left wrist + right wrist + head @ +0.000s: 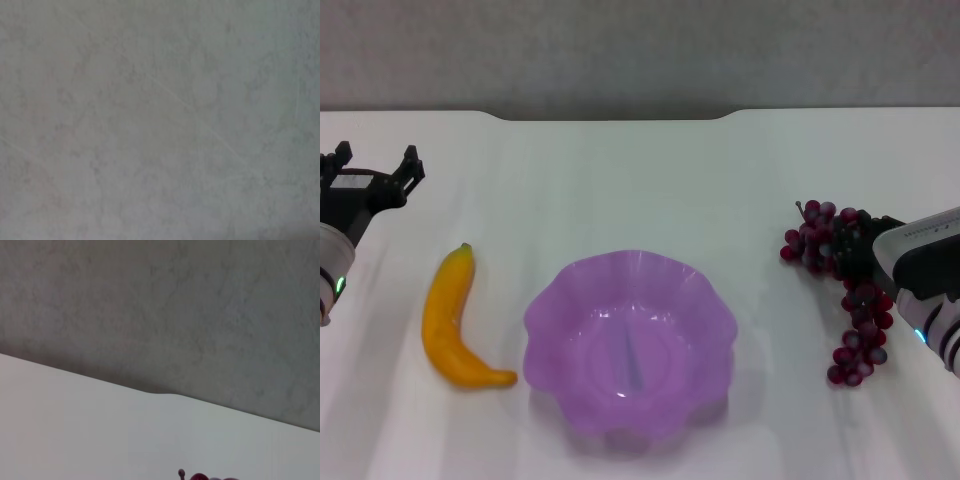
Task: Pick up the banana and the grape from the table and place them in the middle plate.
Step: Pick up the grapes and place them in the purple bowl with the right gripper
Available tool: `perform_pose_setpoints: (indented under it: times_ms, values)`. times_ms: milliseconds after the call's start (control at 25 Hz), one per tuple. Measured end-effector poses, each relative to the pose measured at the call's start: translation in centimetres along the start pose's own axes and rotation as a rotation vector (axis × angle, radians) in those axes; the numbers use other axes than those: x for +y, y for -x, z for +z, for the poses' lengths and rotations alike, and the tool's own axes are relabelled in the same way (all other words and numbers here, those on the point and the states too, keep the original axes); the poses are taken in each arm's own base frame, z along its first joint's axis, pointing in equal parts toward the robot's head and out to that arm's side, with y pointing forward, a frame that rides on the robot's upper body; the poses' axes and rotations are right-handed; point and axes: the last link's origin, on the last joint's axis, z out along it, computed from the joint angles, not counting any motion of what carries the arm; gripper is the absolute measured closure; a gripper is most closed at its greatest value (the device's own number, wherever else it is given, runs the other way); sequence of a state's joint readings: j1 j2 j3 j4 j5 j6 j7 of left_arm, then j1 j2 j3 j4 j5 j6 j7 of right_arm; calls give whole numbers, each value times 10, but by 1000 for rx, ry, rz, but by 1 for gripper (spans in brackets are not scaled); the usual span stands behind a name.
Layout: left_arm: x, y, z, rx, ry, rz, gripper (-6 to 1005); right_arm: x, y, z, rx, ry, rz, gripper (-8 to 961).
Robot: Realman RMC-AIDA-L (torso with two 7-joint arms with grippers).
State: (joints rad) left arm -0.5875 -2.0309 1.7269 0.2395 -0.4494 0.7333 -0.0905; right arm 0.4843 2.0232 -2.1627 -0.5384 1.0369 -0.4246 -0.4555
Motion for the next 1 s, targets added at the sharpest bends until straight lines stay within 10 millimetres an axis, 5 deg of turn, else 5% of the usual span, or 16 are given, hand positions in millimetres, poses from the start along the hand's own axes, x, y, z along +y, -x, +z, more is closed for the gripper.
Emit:
perform_pose_setpoints:
  times_ms: [1000]
  values:
    - [-1, 1, 0, -4, -1, 2, 121, 0, 7, -5, -81, -23, -8, 698]
